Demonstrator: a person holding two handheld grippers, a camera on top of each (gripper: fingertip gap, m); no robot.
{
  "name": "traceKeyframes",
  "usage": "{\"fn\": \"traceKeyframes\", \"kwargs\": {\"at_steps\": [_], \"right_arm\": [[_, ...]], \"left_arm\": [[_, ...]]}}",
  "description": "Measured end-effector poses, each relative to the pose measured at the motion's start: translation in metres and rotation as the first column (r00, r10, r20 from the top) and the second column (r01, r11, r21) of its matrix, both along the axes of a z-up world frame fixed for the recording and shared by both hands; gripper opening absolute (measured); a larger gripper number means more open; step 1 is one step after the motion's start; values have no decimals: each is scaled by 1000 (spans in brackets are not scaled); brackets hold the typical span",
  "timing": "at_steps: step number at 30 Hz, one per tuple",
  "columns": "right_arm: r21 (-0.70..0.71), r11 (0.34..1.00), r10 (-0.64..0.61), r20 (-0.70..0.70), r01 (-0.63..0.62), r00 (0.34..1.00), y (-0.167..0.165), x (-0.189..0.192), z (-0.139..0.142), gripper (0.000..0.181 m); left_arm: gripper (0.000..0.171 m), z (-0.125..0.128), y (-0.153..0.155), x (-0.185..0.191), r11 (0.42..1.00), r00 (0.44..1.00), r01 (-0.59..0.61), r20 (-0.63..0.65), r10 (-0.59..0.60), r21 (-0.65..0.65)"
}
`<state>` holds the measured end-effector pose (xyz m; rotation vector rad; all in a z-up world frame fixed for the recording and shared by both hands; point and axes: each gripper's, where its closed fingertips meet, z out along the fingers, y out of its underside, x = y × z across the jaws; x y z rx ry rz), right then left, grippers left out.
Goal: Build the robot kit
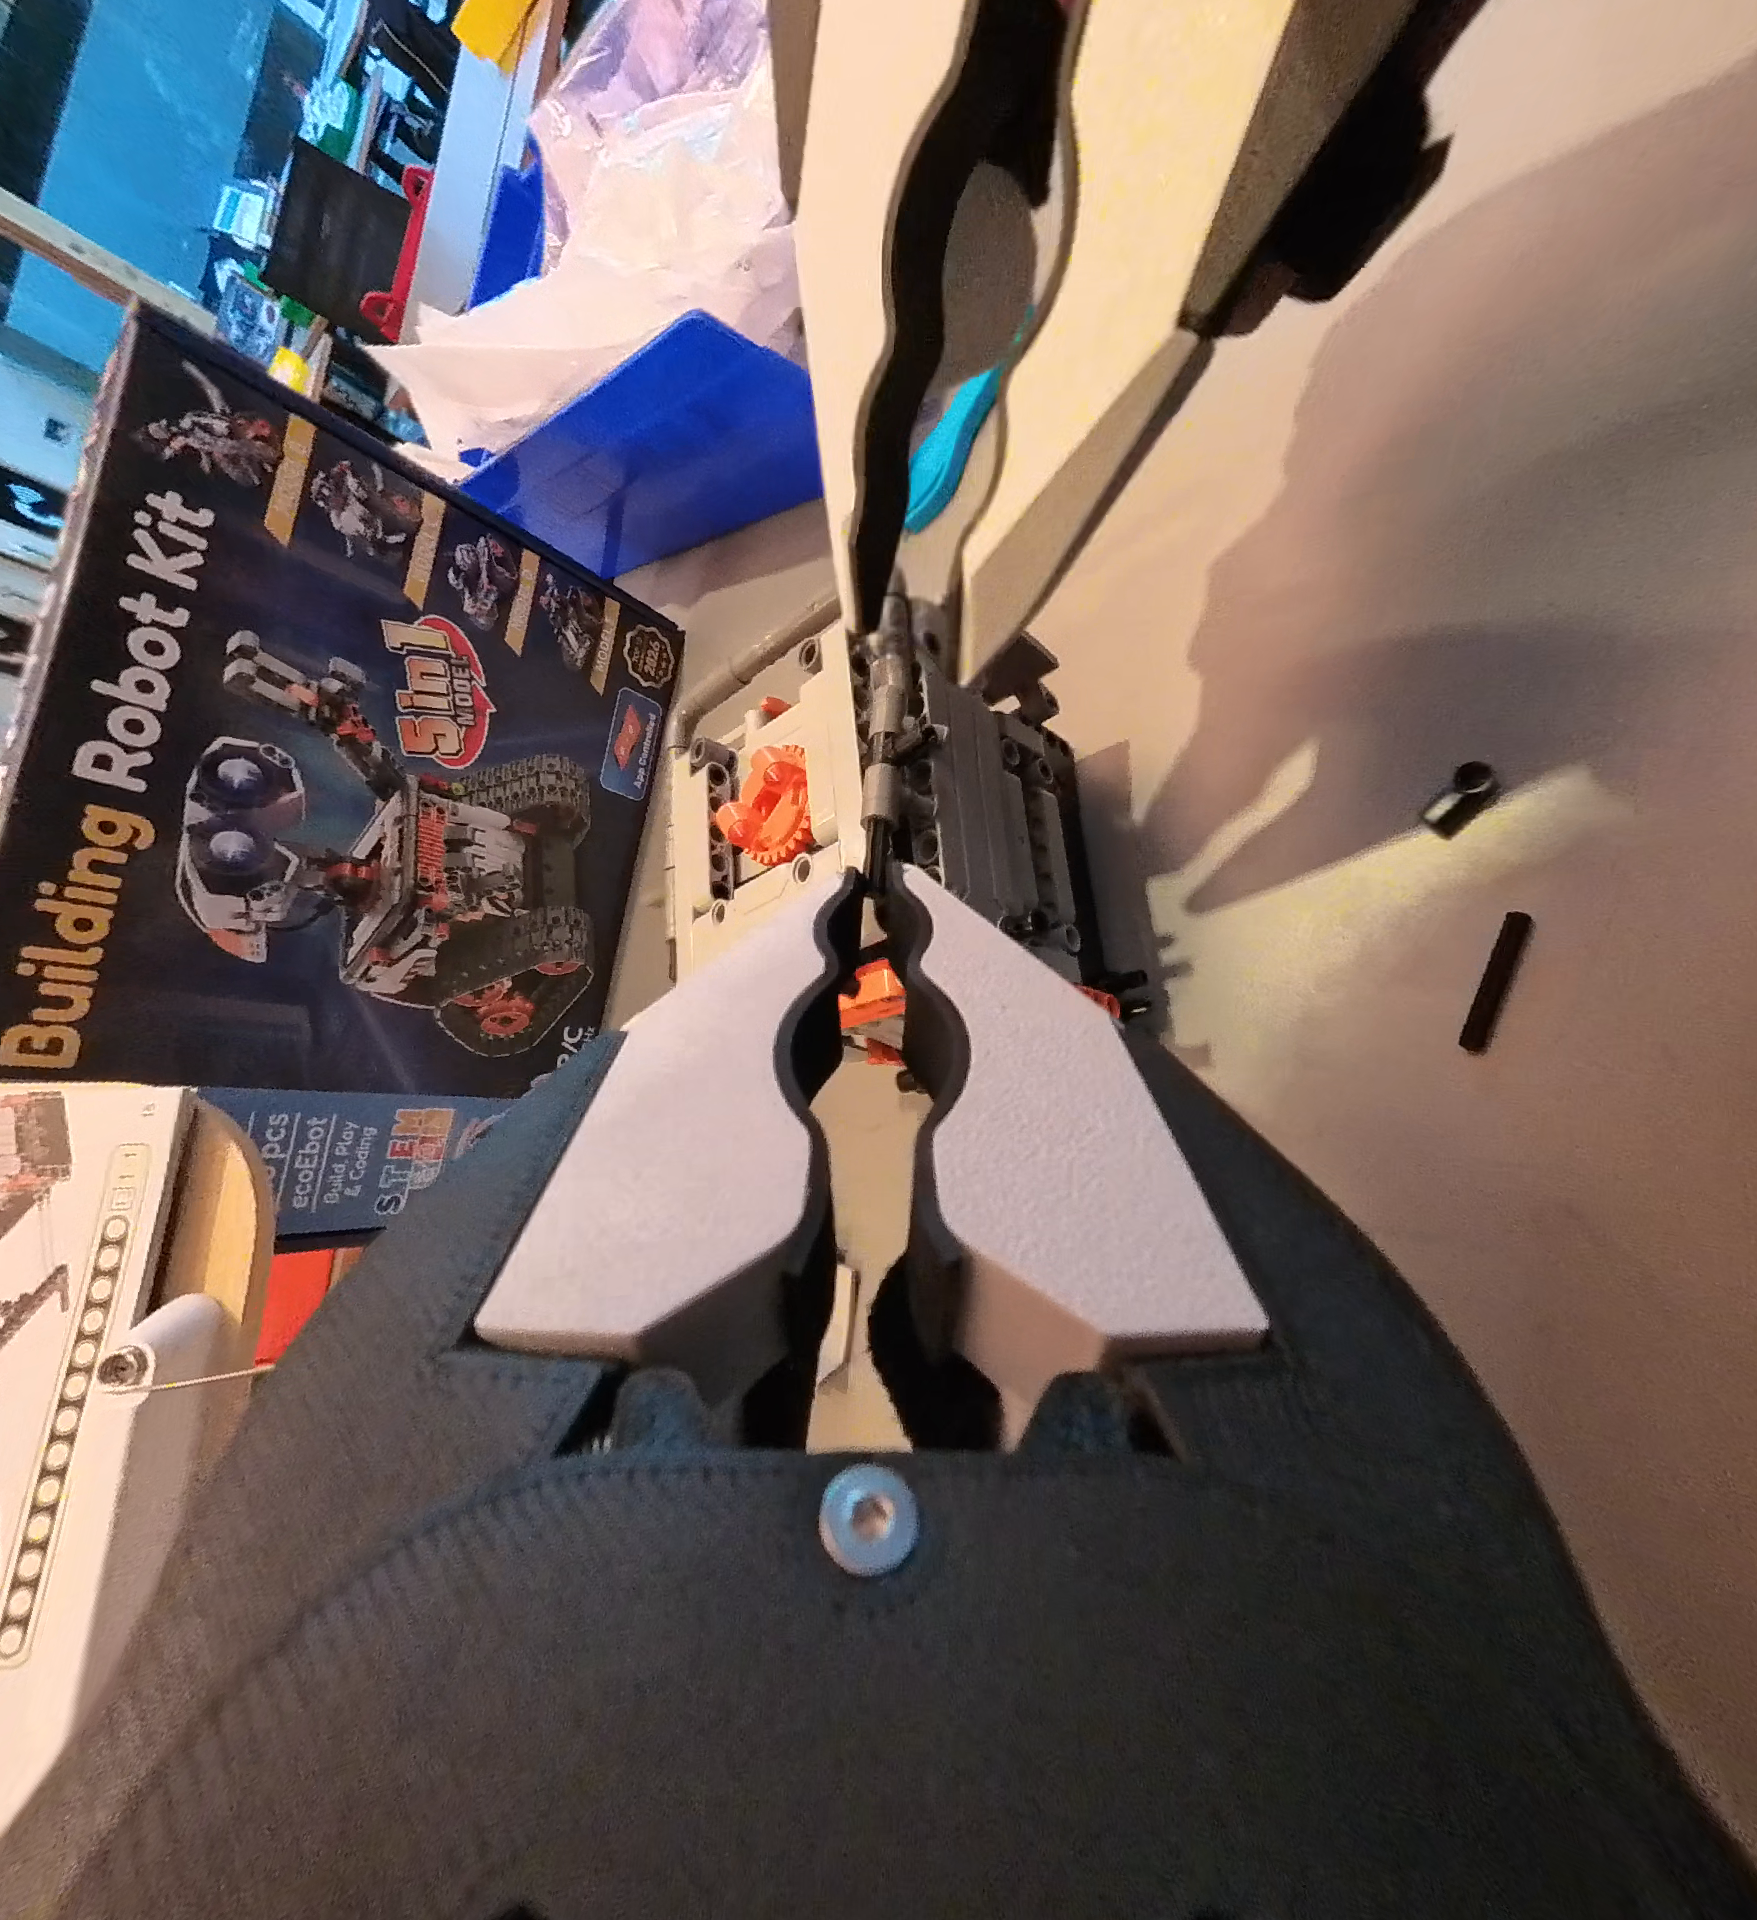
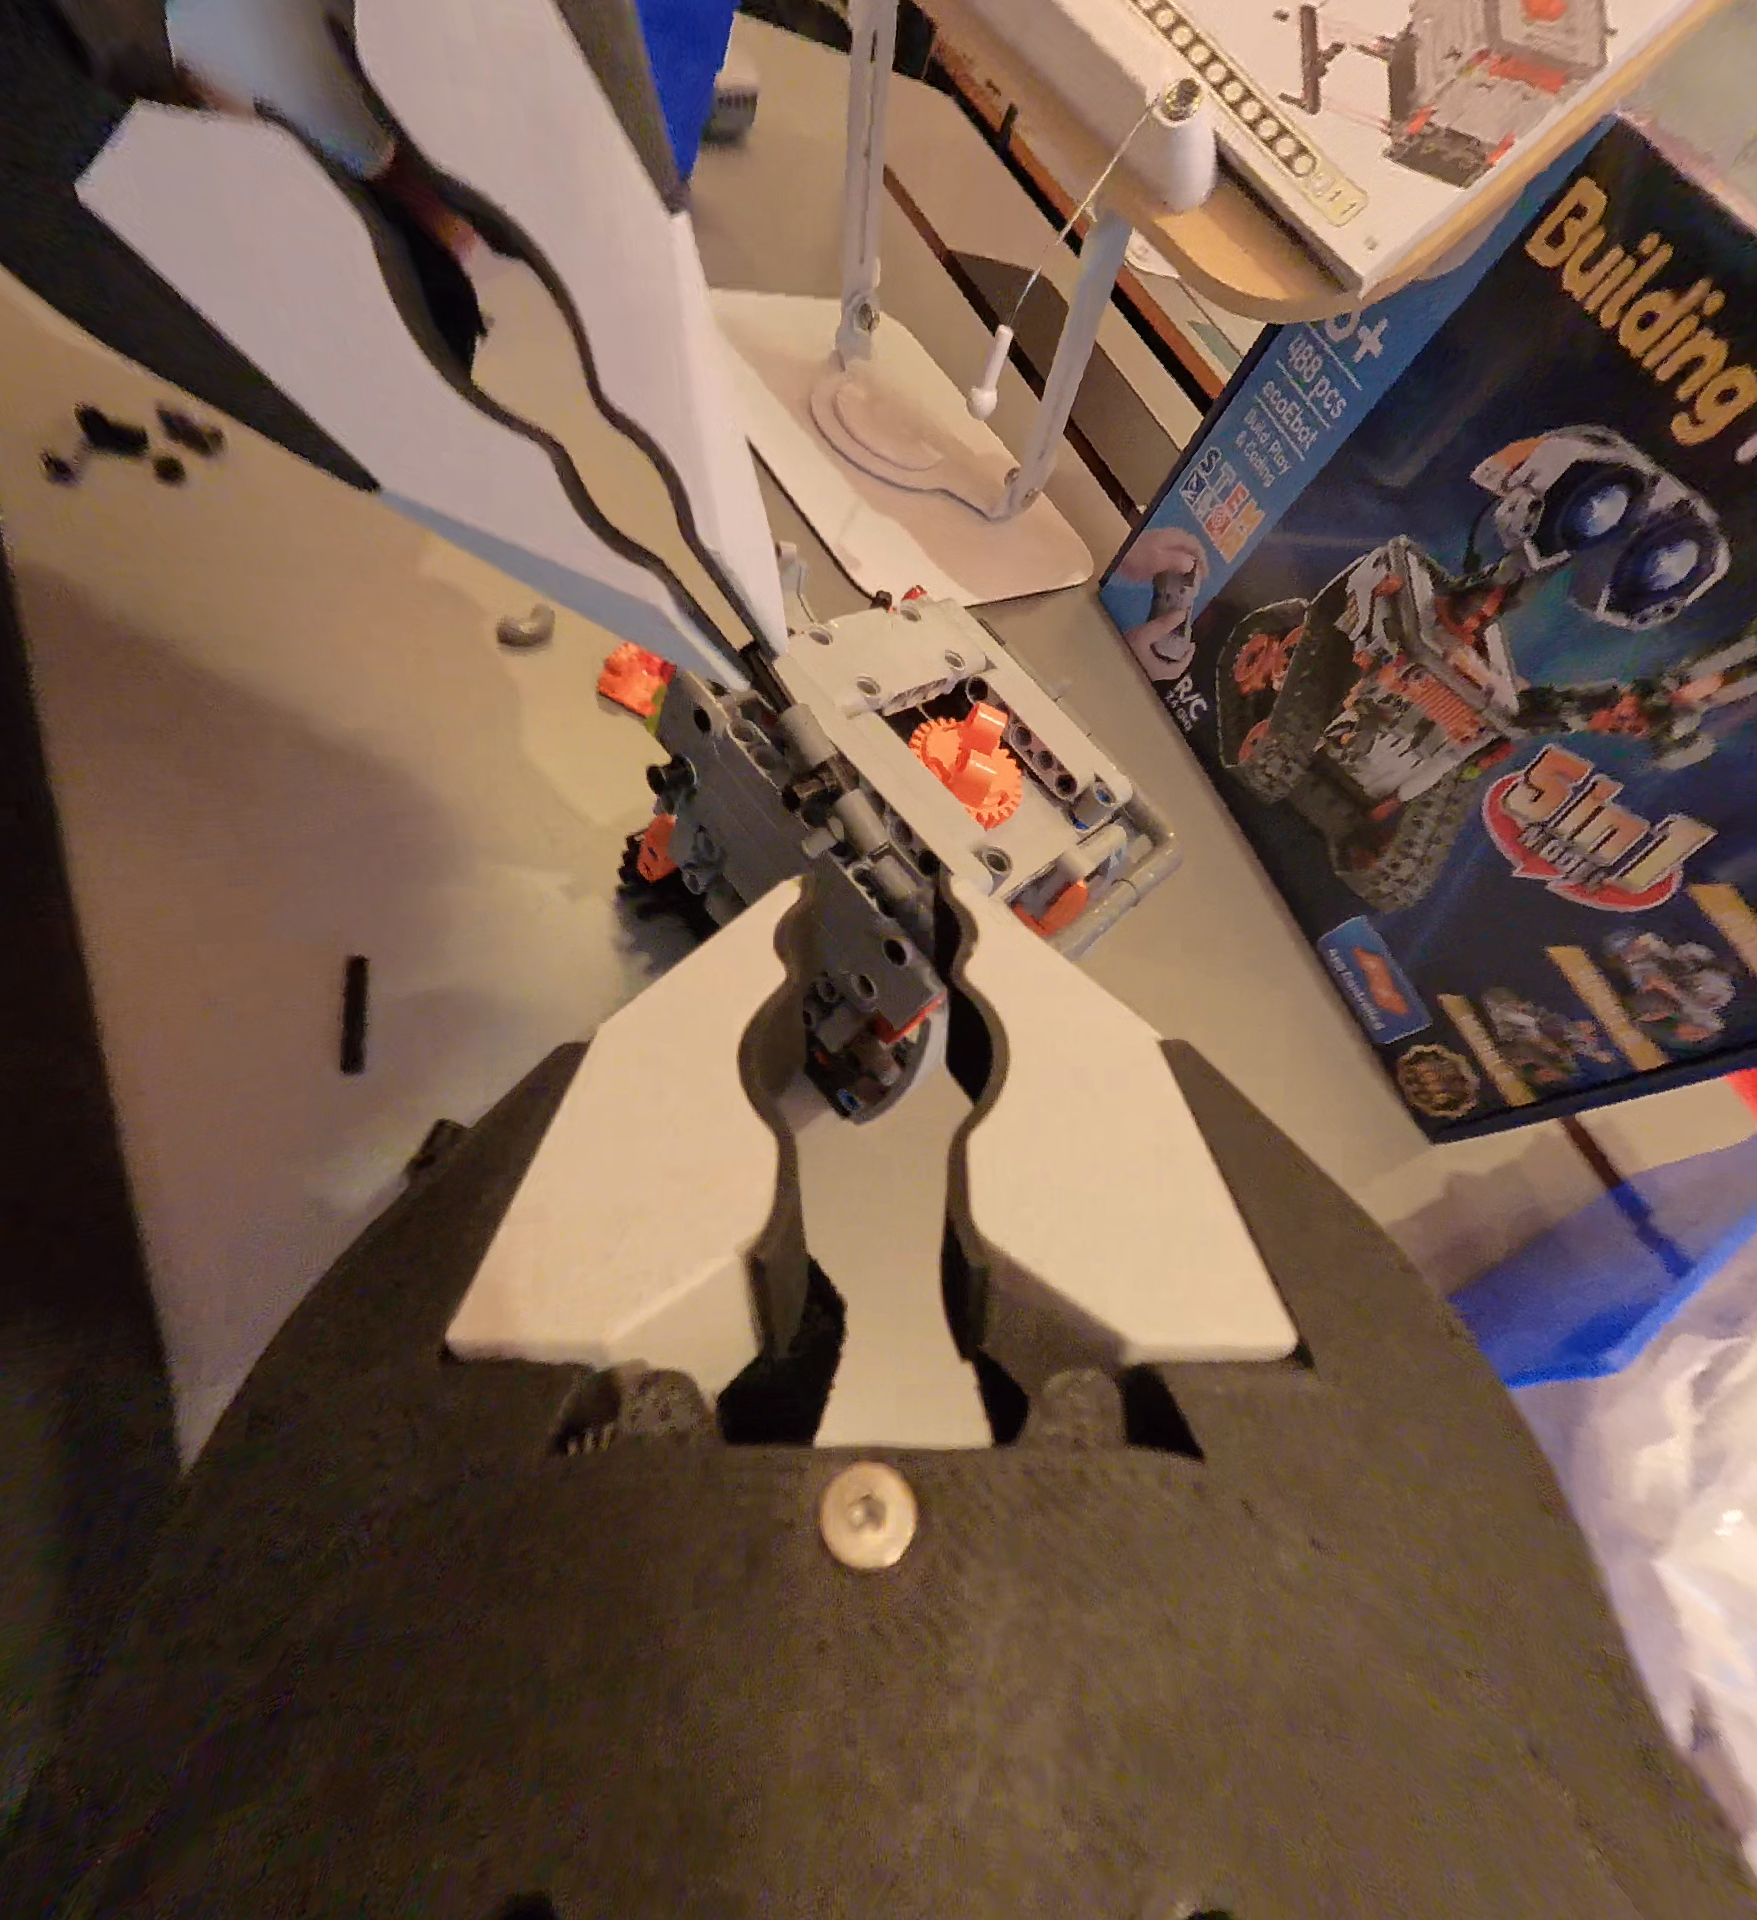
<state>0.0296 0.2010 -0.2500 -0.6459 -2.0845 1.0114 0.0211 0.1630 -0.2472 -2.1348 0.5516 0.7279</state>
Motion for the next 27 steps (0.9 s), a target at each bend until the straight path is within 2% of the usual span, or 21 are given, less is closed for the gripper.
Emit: {"fn": "traceKeyframes", "kwargs": {"at_steps": [6, 8, 14, 23, 27], "right_arm": [[52, 994, 98, -2, -97, 995, -4, -9, 10, 42], [92, 987, 129, 58, -134, 990, -1, -13, 2, 43], [65, 956, 270, 177, -285, 946, -9, -16, -7, 37], [-34, 931, 356, 313, -364, 880, -7, -16, -6, 34], [-36, 925, 366, 350, -378, 862, -7, -16, -5, 34]], "left_arm": [[1, 0, 1, 0, 1000, 999, -8, 33, 8, 16], [1, 0, 1, 0, 1000, 999, -12, 44, 11, 22], [1, 1, 2, 0, 999, 998, -13, 57, 11, 31], [1, 0, 3, 0, 998, 996, -26, 92, 20, 57], [1, 1, 3, -1, 997, 991, -38, 134, 28, 69]]}}
